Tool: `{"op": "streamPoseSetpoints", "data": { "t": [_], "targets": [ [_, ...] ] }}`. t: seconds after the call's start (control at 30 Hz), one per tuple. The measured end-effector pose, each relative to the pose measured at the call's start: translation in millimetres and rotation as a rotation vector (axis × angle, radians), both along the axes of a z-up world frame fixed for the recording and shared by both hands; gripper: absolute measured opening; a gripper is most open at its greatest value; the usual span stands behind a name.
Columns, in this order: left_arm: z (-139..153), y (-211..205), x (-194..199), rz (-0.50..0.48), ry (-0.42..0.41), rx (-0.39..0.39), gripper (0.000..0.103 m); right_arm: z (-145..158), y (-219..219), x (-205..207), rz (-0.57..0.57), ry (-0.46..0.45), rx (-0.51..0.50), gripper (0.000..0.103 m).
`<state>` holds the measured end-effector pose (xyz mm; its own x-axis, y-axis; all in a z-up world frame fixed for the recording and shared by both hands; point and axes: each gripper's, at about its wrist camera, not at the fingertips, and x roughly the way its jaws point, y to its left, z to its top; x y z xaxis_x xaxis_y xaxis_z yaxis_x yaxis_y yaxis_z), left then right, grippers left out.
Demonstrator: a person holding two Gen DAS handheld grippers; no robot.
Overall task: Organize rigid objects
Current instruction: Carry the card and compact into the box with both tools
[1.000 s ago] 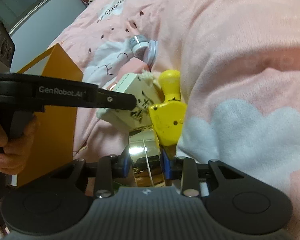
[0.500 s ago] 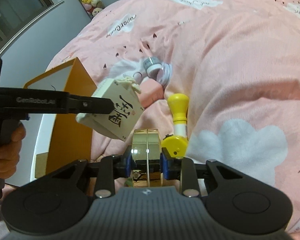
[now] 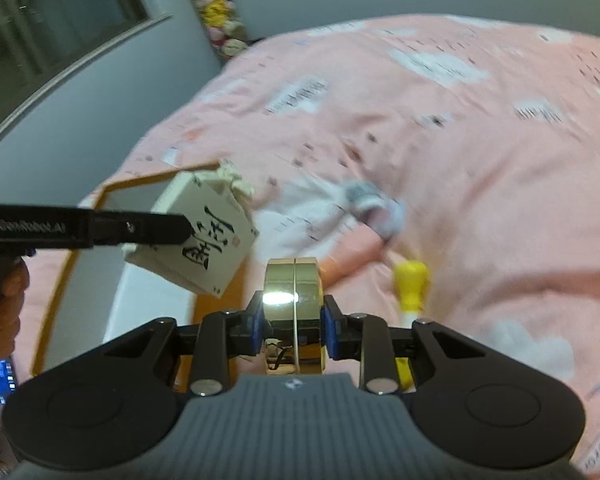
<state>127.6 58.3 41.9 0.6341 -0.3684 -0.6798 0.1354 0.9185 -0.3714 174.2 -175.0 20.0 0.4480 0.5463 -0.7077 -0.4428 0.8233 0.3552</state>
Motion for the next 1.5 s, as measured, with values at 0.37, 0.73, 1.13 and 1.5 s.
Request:
{"op": "streamPoseSetpoints", "data": {
  "t": [0.37, 0.73, 1.13, 1.5],
  "targets": [
    [-43, 78, -25, 0.198, 0.118, 0.014, 0.03, 6, 107, 13, 0.259, 0.015, 0.008, 0.028],
    [-95, 88, -41, 0.441, 0.169, -0.062, 0.03, -37, 192, 32, 0.403, -0.03, -0.276, 0.028],
    [-109, 83, -46, 0.454, 0.175, 0.001, 0.03, -56, 219, 42, 0.495, -0.022, -0.388, 0.028],
    [-113, 78, -41, 0.434, 0.218, 0.023, 0.031, -60, 229, 38, 0.552, -0.057, -0.512, 0.027]
  ]
}}
